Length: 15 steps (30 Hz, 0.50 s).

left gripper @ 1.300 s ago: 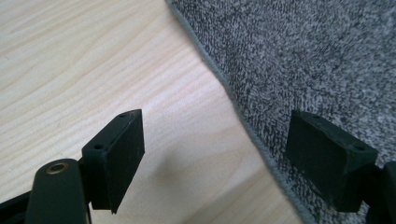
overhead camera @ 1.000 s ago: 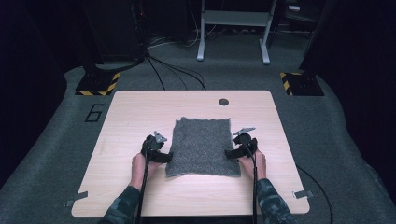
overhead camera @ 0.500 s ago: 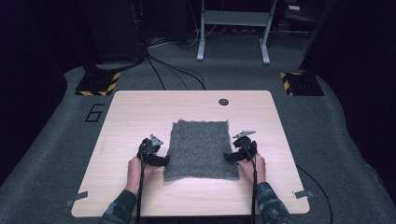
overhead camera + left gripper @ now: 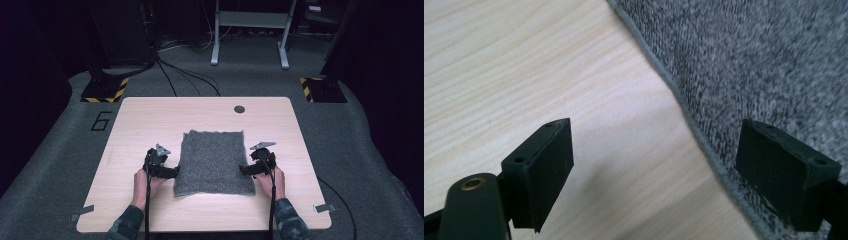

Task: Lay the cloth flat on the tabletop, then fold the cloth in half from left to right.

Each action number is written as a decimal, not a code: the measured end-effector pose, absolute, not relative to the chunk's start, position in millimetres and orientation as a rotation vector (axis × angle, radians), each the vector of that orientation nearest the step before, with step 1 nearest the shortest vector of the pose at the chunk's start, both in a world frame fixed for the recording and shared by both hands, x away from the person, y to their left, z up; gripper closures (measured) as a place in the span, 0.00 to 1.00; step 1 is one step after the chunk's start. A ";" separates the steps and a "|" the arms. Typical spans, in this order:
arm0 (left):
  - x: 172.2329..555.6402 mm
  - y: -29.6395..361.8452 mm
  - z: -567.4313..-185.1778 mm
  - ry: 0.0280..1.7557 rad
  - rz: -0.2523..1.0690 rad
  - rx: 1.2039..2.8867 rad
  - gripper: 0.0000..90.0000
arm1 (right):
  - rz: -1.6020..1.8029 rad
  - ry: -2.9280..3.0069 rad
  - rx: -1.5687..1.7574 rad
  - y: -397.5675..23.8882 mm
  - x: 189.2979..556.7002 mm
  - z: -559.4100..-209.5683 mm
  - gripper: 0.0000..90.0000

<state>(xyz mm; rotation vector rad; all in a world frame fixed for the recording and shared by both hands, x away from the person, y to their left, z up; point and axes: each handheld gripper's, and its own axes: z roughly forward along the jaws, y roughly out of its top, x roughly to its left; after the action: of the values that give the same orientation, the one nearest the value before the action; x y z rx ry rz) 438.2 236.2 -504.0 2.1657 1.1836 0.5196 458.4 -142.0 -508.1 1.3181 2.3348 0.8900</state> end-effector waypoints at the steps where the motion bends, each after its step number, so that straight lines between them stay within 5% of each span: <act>1: 441.0 235.9 -503.0 1.189 0.514 2.155 0.17 | 0.906 2.332 1.301 -140.7 455.9 -503.7 0.07; 15: 472.5 246.2 -492.4 1.235 0.446 2.062 0.16 | 0.991 2.424 1.132 -105.3 435.0 -480.3 0.08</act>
<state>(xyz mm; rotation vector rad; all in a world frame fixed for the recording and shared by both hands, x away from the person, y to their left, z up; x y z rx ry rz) 472.5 246.2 -492.4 2.0617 1.2353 0.4456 435.0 -105.3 -480.3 1.1318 2.4241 0.9911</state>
